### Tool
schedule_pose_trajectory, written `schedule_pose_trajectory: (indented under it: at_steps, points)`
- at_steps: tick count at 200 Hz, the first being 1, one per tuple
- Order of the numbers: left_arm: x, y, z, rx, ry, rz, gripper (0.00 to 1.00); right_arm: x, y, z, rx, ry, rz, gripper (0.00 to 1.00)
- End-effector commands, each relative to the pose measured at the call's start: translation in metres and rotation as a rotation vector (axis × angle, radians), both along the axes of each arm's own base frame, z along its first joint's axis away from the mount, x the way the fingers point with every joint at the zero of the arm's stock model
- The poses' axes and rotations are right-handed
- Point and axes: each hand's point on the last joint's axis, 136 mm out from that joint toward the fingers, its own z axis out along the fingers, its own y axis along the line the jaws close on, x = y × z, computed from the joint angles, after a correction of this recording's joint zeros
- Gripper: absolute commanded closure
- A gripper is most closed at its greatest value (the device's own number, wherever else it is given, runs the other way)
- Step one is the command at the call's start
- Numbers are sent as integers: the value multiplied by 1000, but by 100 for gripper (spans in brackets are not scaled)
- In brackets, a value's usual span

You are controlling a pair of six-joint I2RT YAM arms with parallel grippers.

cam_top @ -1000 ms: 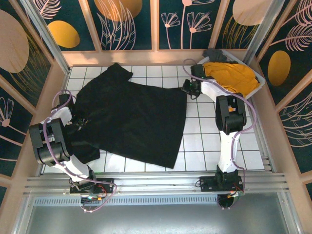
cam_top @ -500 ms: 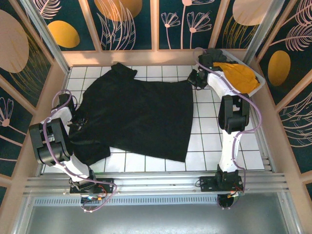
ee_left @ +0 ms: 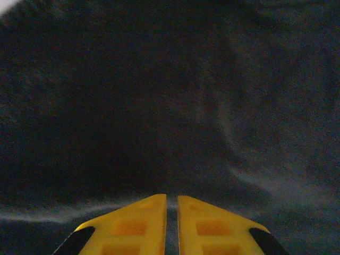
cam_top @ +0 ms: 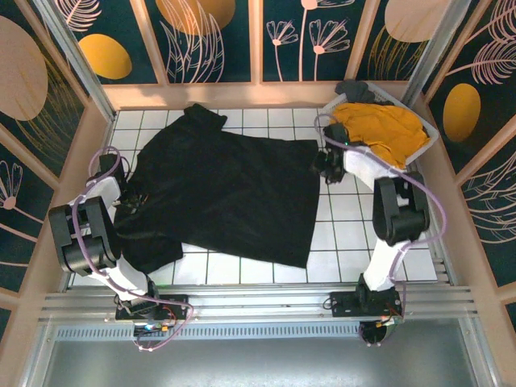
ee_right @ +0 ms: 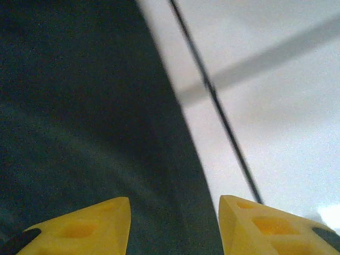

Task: Fold and stack the t-shirts

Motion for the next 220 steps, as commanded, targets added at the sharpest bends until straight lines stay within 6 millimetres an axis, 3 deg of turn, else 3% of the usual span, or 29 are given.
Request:
schedule_pose_trajectory:
  at_steps: [1, 16, 33, 63, 102, 143, 183, 220]
  points:
    - [6, -28, 17, -32, -63, -71, 85, -67, 26, -2, 66, 45, 38, 52]
    - [7, -56, 18, -54, -79, -120, 85, -111, 36, -14, 92, 109, 66, 53]
    - [2, -86, 16, -94, -87, -148, 85, -146, 38, -27, 92, 172, 75, 55]
    - [-11, -124, 17, -132, -93, -202, 85, -175, 35, -42, 90, 226, 77, 55]
    - [-20, -144, 28, -137, -103, -247, 85, -179, 37, -51, 100, 241, 89, 56]
    - [-24, -147, 34, -134, -111, -254, 85, -167, 47, -49, 128, 227, 92, 77]
    - [-24, -147, 36, -133, -114, -255, 85, -164, 45, -38, 109, 223, 85, 83]
    - [-23, -147, 34, -134, -108, -258, 85, -162, 43, -30, 98, 212, 80, 96]
